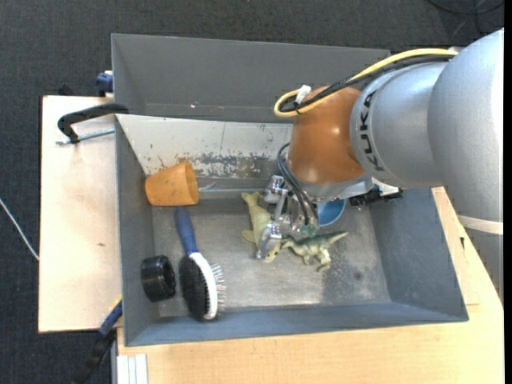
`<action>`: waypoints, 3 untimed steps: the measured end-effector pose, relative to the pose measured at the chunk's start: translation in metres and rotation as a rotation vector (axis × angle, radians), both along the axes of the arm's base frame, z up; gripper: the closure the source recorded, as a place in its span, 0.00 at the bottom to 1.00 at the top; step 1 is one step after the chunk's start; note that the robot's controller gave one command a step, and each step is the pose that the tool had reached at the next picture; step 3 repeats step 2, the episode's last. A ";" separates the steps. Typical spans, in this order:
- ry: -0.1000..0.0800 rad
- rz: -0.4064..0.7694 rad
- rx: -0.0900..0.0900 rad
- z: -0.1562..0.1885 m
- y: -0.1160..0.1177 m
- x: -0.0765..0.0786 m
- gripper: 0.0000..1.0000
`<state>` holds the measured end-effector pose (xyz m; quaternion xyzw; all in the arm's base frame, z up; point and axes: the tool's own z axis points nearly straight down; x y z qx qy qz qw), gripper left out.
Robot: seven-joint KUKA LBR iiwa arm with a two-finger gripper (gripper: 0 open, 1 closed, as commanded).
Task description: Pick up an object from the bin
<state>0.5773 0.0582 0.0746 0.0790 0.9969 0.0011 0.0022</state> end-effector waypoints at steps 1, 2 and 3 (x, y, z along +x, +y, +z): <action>-0.003 0.001 0.001 0.003 0.001 0.000 1.00; -0.011 0.128 -0.001 0.133 0.014 0.004 1.00; -0.011 0.128 -0.001 0.133 0.014 0.004 1.00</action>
Offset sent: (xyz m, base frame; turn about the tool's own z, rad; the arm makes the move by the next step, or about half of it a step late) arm 0.0000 0.0000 0.0000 0.0000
